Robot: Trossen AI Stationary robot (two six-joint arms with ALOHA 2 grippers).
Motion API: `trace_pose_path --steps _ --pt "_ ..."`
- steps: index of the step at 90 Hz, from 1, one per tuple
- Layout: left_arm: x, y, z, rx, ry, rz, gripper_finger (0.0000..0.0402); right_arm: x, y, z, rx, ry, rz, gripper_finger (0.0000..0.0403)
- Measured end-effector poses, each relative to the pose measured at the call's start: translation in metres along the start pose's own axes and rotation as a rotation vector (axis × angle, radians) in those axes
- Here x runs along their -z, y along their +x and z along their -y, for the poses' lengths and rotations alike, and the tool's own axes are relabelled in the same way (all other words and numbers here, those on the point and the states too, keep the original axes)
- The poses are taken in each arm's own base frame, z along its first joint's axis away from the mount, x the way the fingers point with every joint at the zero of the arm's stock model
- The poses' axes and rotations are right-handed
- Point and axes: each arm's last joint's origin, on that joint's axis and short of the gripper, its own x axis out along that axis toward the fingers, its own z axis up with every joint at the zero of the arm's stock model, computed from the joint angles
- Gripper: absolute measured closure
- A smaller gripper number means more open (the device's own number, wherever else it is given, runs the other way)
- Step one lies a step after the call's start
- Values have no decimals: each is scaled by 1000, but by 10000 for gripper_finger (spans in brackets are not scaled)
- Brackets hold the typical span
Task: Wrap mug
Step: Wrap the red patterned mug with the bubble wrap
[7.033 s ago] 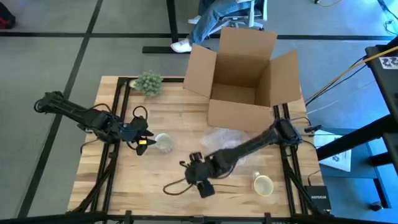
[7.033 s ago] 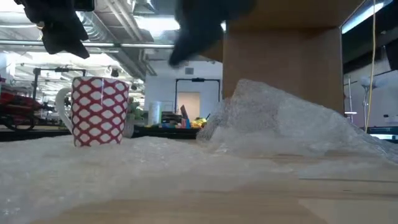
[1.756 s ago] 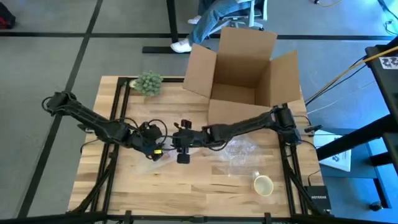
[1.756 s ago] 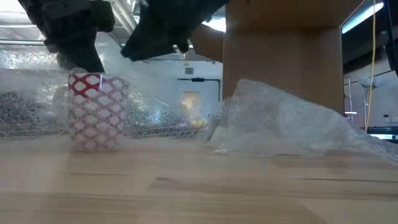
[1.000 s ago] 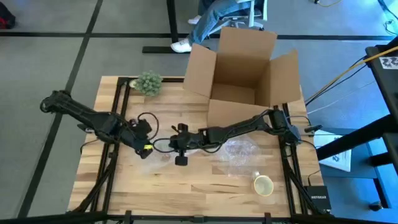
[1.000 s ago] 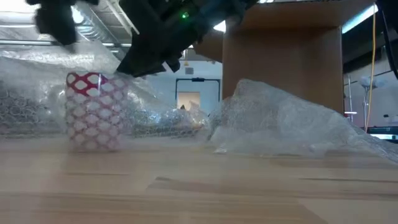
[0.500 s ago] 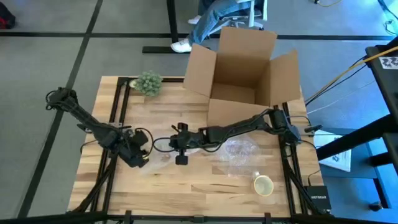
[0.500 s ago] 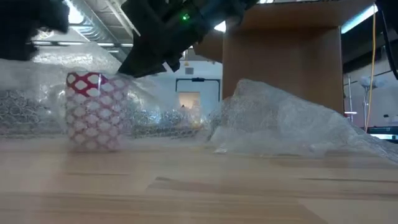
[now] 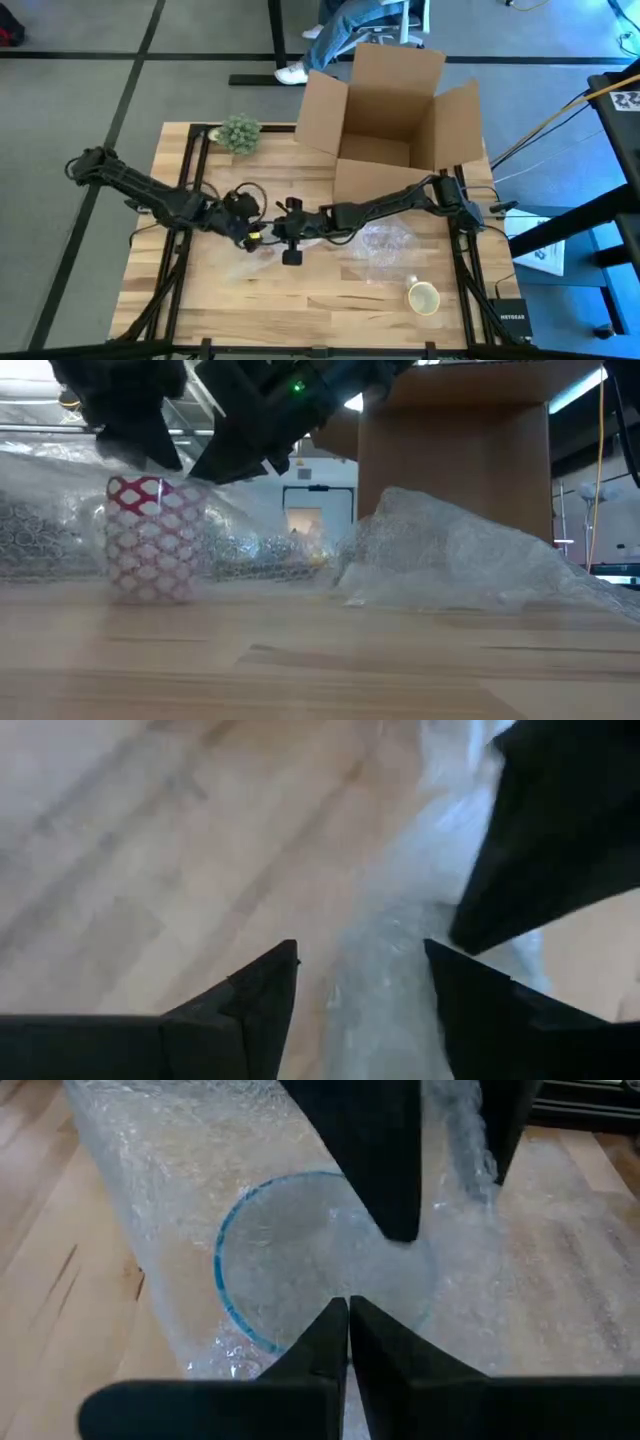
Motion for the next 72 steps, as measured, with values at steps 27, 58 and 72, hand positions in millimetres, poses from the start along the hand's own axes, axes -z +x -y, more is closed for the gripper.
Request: trace_pose_path --steps 27,58,72 --pt "10 39 14 -32 73 -144 249 -4 -2 0 0 -2 -9 402" --pt "13 45 16 -23 114 -168 255 -31 -17 3 1 -17 -49 402" --pt "13 43 16 -21 143 -171 255 -27 -7 6 -26 -12 -42 402"
